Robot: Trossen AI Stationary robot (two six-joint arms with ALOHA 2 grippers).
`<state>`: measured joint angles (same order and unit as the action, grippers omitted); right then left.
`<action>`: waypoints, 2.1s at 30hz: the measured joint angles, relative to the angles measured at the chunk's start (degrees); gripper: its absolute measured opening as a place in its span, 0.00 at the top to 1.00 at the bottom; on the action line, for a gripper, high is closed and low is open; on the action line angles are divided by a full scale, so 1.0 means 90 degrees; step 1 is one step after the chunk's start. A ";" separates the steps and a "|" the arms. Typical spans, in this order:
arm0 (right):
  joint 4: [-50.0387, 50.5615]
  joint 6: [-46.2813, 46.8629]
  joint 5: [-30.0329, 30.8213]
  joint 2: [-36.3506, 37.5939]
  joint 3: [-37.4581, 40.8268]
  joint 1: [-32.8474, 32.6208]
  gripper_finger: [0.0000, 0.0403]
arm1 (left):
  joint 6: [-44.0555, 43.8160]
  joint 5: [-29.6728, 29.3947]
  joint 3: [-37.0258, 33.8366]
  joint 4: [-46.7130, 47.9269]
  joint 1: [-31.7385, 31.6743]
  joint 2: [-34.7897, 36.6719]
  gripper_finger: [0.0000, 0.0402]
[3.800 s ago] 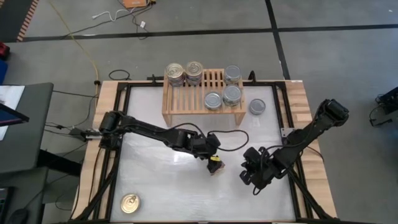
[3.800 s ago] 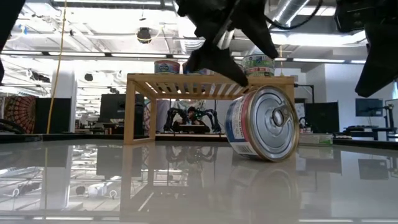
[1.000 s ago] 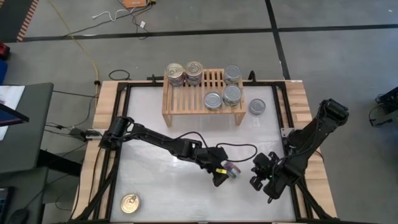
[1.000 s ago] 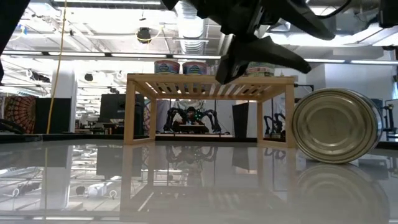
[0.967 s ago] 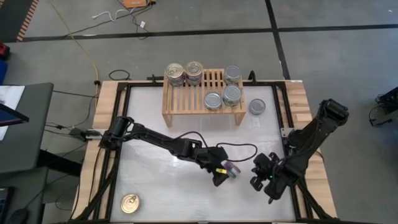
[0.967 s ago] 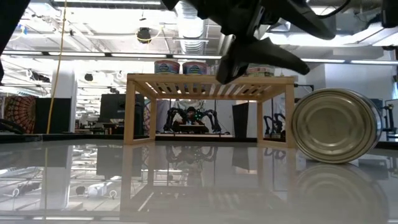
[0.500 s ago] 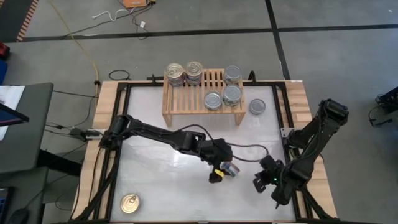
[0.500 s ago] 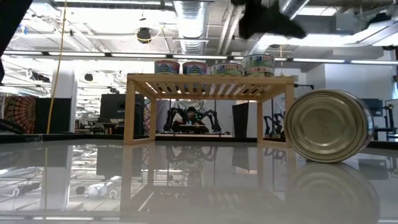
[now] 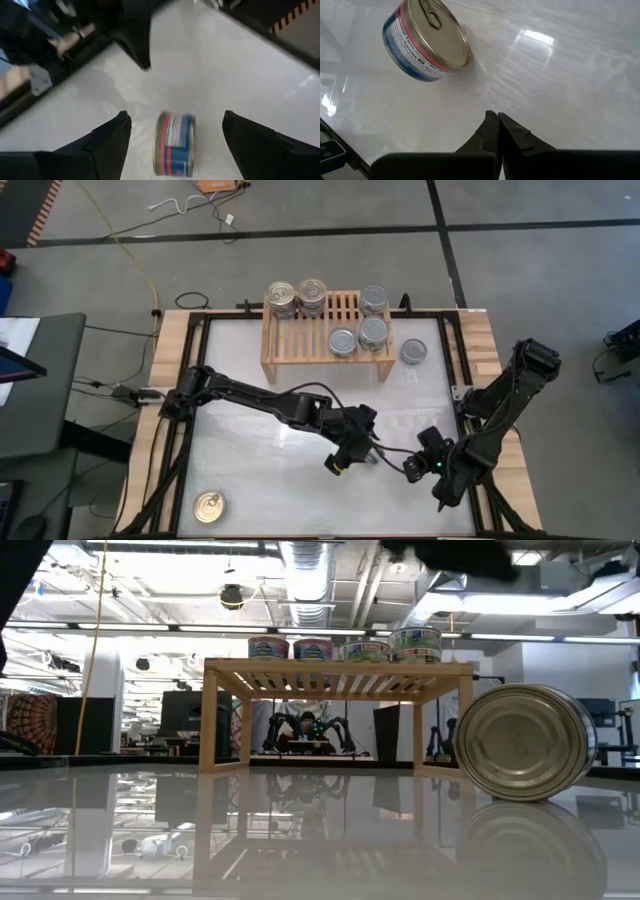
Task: Stack canned seafood by type on shelf
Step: Put the blue-pink tuna can on the shelf aligned with the other blue-pink tuna cans
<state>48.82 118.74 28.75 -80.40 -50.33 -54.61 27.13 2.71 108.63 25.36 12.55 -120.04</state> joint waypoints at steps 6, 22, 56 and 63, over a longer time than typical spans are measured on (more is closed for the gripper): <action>0.0002 0.0044 0.0002 0.0000 0.0000 -0.0002 0.93 | 0.0062 -0.0030 -0.0069 -0.0253 0.0015 -0.0564 0.25; 0.0045 0.0082 0.0002 -0.0017 0.0000 -0.0196 0.93 | -0.0071 0.0099 -0.0042 -0.1080 -0.0029 -0.1091 0.25; 0.0445 0.0090 -0.0017 -0.0019 0.0000 -0.0459 0.92 | -0.0571 -0.5780 0.0638 0.2896 -0.0179 0.2479 0.57; 0.0694 0.0087 -0.0015 -0.0019 0.0000 -0.0319 0.92 | -0.3394 -0.7494 -0.0650 0.5451 -0.0452 0.3722 0.57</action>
<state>55.07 119.52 28.62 -80.58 -50.33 -57.48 -3.42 -64.74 102.78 74.42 8.48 -86.54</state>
